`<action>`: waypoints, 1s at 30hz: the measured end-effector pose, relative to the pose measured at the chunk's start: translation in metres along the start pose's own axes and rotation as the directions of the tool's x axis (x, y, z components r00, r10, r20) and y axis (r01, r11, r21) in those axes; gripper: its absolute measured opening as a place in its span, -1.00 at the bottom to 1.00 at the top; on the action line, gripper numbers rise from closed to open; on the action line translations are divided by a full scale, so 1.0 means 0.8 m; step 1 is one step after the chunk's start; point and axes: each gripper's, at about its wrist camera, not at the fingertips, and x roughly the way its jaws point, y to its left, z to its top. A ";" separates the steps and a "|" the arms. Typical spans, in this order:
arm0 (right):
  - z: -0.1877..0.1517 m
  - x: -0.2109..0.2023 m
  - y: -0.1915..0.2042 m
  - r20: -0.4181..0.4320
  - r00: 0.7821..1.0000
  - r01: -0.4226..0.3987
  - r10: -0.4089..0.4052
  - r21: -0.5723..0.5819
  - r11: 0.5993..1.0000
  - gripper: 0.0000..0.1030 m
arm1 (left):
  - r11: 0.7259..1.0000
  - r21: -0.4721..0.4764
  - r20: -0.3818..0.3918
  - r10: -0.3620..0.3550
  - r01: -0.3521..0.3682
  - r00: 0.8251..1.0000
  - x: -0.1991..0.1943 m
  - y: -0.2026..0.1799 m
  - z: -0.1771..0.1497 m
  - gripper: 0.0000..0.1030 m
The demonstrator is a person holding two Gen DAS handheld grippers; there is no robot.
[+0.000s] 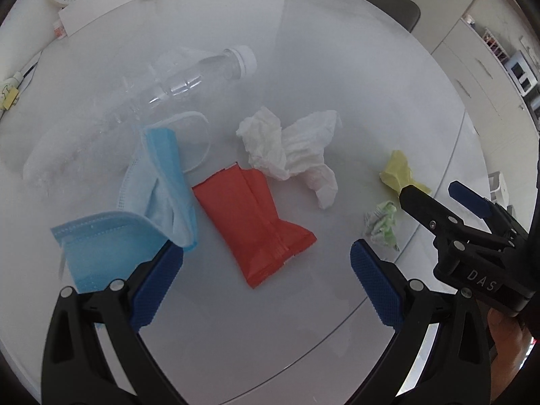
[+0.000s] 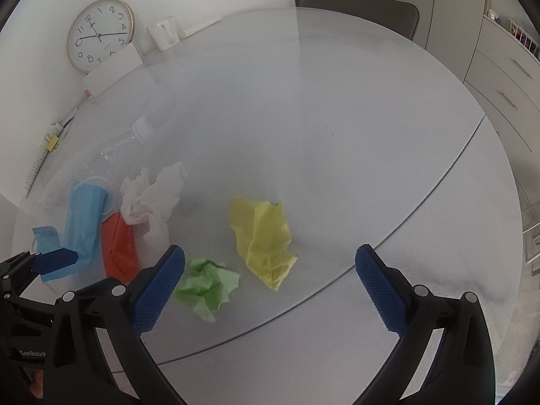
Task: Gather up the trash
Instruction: 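Grasp the red packet with the left gripper while the right gripper grasps the yellow paper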
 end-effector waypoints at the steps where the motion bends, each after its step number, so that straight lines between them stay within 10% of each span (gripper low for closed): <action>1: 0.003 0.006 0.001 -0.004 1.000 0.006 -0.006 -0.008 1.000 0.95 | 1.000 -0.019 -0.005 0.004 -0.004 1.000 0.005 0.000 0.003 0.85; 30: 0.003 0.029 0.010 -0.004 1.000 0.013 -0.013 -0.030 0.999 0.88 | 0.998 0.010 0.072 -0.056 0.055 0.996 -0.051 0.034 -0.020 0.84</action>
